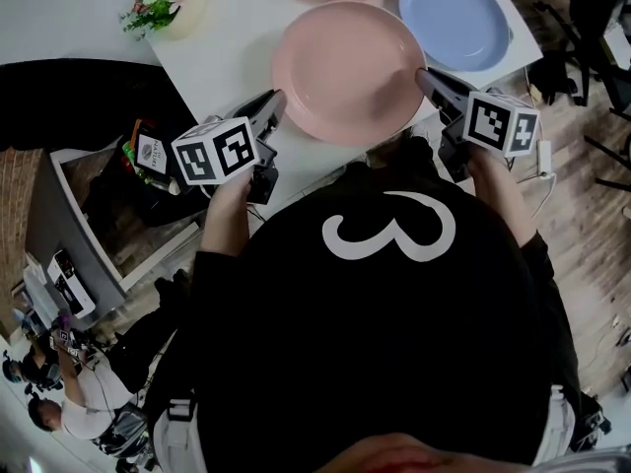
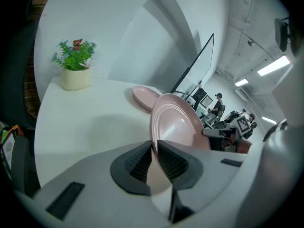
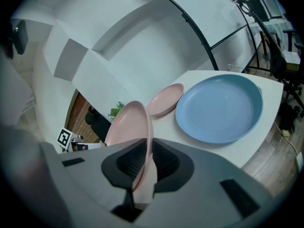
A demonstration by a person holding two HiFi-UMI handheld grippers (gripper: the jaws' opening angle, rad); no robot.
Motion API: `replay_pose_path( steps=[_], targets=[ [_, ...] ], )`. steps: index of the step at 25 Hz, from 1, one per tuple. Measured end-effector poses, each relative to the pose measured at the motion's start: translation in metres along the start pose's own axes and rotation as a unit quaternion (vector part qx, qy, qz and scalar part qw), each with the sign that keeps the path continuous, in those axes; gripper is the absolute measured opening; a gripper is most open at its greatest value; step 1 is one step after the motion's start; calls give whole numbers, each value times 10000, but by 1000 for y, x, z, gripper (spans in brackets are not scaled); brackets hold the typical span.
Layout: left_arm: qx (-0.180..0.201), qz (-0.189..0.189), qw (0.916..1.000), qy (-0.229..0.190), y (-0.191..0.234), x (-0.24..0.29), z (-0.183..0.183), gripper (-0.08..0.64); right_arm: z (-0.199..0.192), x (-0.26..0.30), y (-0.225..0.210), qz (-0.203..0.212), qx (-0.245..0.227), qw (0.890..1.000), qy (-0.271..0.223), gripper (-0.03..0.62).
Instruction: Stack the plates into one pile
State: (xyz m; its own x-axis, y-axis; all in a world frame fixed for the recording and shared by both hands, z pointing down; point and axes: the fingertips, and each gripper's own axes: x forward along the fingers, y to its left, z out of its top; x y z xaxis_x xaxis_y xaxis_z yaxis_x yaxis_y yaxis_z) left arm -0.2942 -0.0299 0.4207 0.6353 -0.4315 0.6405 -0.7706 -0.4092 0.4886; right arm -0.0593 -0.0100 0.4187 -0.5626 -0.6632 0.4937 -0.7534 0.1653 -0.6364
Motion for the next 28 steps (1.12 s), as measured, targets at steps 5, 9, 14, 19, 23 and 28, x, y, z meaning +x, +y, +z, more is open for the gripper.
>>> replay_pose_path(
  steps=[5, 9, 14, 19, 23, 28],
  targets=[
    [78, -43, 10000, 20, -23, 20, 9, 52, 16, -16, -21, -38, 34, 10000, -65, 54],
    [122, -7, 9999, 9, -39, 32, 18, 51, 29, -26, -34, -24, 14, 10000, -74, 55],
    [150, 100, 9998, -5, -52, 47, 29, 52, 47, -34, -50, 8, -4, 10000, -71, 54],
    [147, 136, 9998, -12, -74, 64, 37, 52, 66, -45, -70, 74, -34, 9999, -75, 55],
    [136, 177, 9998, 2, -86, 81, 45, 52, 83, -51, -85, 95, -48, 9999, -71, 54],
    [91, 156, 9998, -31, -101, 102, 59, 51, 103, -55, -106, 95, -62, 9999, -61, 55]
  ],
)
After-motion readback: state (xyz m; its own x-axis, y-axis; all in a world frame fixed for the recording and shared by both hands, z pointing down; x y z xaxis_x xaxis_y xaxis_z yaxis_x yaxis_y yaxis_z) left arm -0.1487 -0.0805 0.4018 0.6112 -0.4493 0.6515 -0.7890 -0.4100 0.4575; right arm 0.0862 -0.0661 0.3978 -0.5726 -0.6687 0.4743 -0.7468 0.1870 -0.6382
